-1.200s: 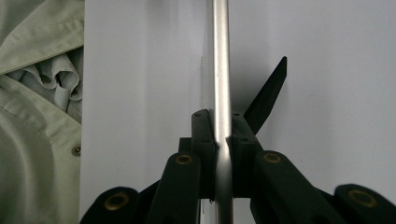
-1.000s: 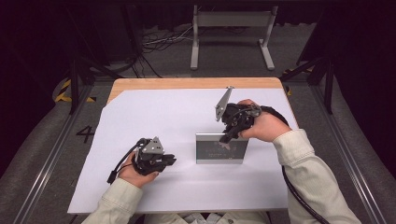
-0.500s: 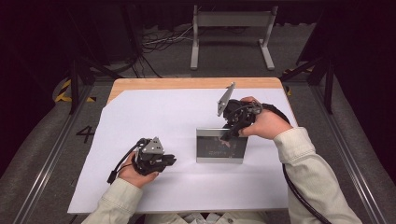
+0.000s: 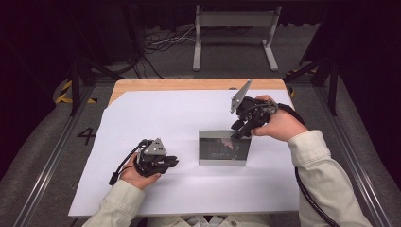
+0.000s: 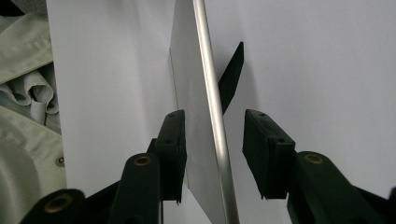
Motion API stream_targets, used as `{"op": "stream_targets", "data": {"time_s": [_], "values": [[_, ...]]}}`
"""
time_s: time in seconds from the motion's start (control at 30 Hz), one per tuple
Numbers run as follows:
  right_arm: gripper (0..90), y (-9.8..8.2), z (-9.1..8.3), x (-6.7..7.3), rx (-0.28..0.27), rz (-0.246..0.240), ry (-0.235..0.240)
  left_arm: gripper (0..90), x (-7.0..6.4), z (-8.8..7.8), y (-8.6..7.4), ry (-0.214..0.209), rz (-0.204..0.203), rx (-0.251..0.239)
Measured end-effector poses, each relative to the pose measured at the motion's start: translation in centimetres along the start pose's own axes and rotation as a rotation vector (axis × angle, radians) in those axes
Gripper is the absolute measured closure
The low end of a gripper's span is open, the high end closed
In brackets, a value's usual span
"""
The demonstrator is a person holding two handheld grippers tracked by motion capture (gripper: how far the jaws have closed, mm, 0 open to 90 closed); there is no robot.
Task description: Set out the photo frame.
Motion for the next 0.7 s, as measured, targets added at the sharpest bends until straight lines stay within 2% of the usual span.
{"op": "stream_targets", "data": {"time_s": [0.7], "values": [[58.4, -3.9, -2.7, -0.5, -0.037, 0.083, -0.059, 79.9, 0.4, 0.3, 0.2, 0.000, -0.003, 0.001]]}}
Point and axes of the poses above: each handheld gripper's, and its own axes: z roughly forward along the jaws, y roughly out of its top, x roughly to its left, the point moved 4 cm from there along z, roughly forward along the jaws, and after that the axes turned 11 degrees about -y, right-handed, at the moved point
